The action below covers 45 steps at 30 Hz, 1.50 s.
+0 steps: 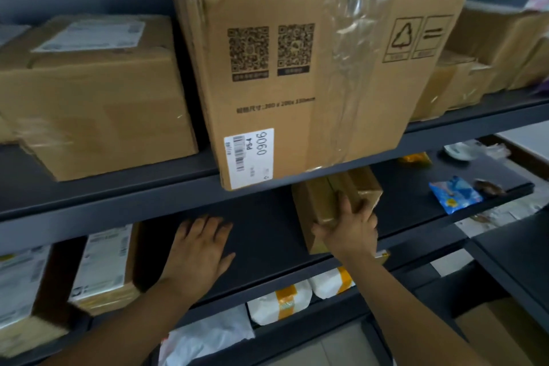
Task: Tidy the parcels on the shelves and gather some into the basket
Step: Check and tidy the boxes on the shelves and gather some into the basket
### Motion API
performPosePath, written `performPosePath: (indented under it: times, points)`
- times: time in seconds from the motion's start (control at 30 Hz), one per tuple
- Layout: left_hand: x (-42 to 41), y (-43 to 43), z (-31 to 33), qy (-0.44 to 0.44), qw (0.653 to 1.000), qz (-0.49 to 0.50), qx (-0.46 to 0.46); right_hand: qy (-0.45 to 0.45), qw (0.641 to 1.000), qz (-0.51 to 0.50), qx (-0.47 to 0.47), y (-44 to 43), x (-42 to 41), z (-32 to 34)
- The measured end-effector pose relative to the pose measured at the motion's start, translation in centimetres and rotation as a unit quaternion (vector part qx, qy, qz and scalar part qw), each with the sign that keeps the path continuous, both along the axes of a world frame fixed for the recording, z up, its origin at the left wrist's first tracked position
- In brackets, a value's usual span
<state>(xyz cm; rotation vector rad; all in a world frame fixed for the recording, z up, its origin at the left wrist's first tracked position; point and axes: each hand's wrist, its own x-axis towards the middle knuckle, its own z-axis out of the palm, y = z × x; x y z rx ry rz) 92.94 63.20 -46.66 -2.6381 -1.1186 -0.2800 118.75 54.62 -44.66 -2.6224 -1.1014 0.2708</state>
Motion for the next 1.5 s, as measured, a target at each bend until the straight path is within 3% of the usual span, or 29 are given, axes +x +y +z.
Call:
performPosePath:
  times: [0.13, 0.27, 0.4, 0.5, 0.63, 0.7, 0.77, 0.87, 1.07, 1.27, 1.37, 1.43, 1.5]
  points:
    - [-0.2, 0.0, 0.1, -0.013, 1.000, 0.004, -0.004, -0.011, 0.998, 0.018, 0.058, -0.9, -2.1, -1.0]
    - [1.2, -1.0, 1.0, -0.105, 0.985, 0.062, -0.125, -0.129, 0.977, 0.125, 0.119, -1.7, -5.1, -2.3]
    - [1.9, -1.4, 1.4, -0.279, 0.887, 0.142, -0.340, -0.210, 0.930, 0.269, 0.140, -2.1, -8.1, -2.8]
    - [1.1, -1.8, 1.1, -0.281, 0.842, 0.160, -0.433, -0.204, 0.897, 0.361, 0.155, -2.5, -9.4, -3.8]
    - [-0.5, -2.2, -0.2, -0.234, 0.840, 0.165, -0.462, -0.138, 0.905, 0.327, 0.233, -2.1, -9.2, -4.1]
    - [-1.0, -2.3, -0.5, -0.228, 0.833, 0.160, -0.478, -0.055, 0.942, 0.219, 0.249, -1.4, -8.7, -3.7]
    - [-1.1, -2.6, -0.7, -0.234, 0.825, 0.151, -0.492, 0.092, 0.977, 0.099, 0.167, -0.6, -7.9, -3.0]
    - [-1.2, -3.1, -0.7, -0.233, 0.819, 0.136, -0.507, 0.287, 0.953, 0.054, 0.082, -0.1, -7.7, -2.6]
    - [-2.1, -3.1, 0.0, -0.266, 0.800, 0.135, -0.520, 0.330, 0.936, 0.076, 0.101, -0.6, -9.4, -2.6]
    - [-4.3, -2.8, 1.0, -0.221, 0.798, 0.129, -0.545, 0.342, 0.930, 0.114, 0.067, -0.9, -10.8, -1.8]
    - [-5.2, -2.5, 1.1, -0.210, 0.814, 0.128, -0.526, 0.327, 0.936, 0.109, 0.067, -0.2, -12.1, -2.0]
    - [-6.0, -2.4, 1.0, -0.176, 0.846, 0.128, -0.486, 0.323, 0.938, 0.106, 0.069, 0.6, -13.3, -2.4]
    - [-6.8, -2.6, 1.3, -0.109, 0.901, 0.119, -0.402, 0.315, 0.940, 0.105, 0.077, 1.3, -14.7, -3.0]
